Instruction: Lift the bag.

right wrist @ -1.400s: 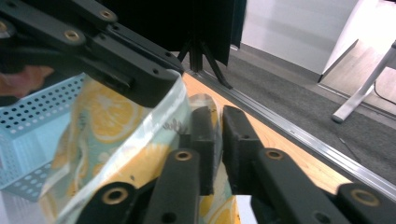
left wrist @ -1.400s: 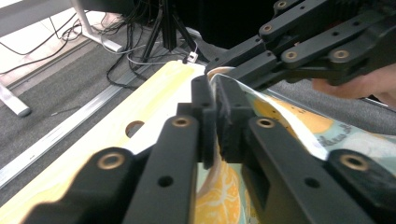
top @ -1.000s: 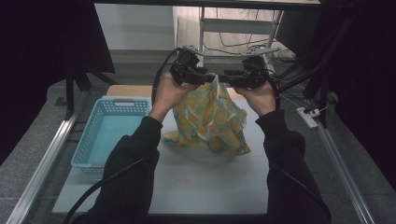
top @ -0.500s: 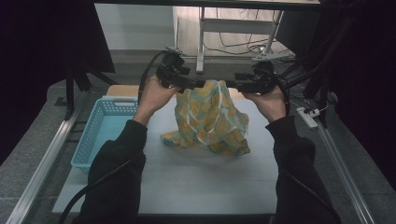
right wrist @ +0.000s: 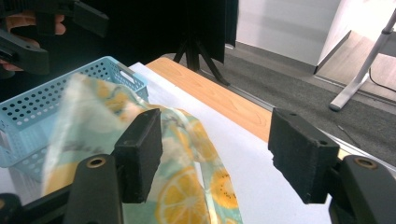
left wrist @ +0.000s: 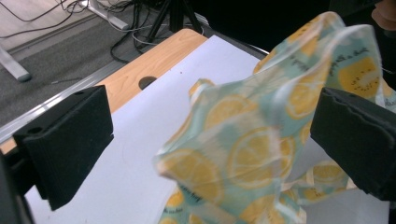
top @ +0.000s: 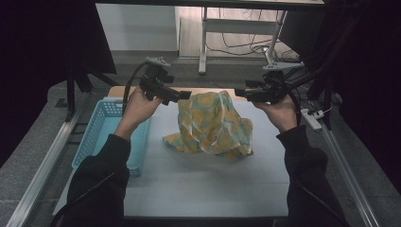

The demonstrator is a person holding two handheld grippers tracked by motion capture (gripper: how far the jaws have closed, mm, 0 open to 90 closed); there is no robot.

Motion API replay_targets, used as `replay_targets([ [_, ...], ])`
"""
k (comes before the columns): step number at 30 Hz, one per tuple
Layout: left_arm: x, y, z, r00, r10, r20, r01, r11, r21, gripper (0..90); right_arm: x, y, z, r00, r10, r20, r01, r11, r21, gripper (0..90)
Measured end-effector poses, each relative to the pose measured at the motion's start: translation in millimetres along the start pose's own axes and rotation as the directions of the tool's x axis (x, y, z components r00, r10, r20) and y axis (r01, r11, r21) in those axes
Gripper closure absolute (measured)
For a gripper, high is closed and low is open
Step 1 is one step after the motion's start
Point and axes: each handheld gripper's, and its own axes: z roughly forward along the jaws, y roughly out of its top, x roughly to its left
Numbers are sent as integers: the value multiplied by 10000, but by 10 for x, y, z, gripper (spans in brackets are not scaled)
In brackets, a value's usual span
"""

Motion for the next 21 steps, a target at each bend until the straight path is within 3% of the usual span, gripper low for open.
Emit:
replay_targets([
  [6, 0, -230, -95, 9997, -65, -244, 69, 9999, 150, 0, 21, -121, -26, 10000, 82, -25, -82, 10000, -49, 308],
  [16, -56, -667, -155, 9999, 21, -160, -15, 9992, 393, 0, 108, -381, -70, 9999, 91, -146, -92, 9999, -57, 226],
  [21, -76, -880, -192, 9997, -40, -222, 52, 9984, 555, 0, 168, -543, -77, 10000, -58, 77, 58, 10000, 68, 197],
])
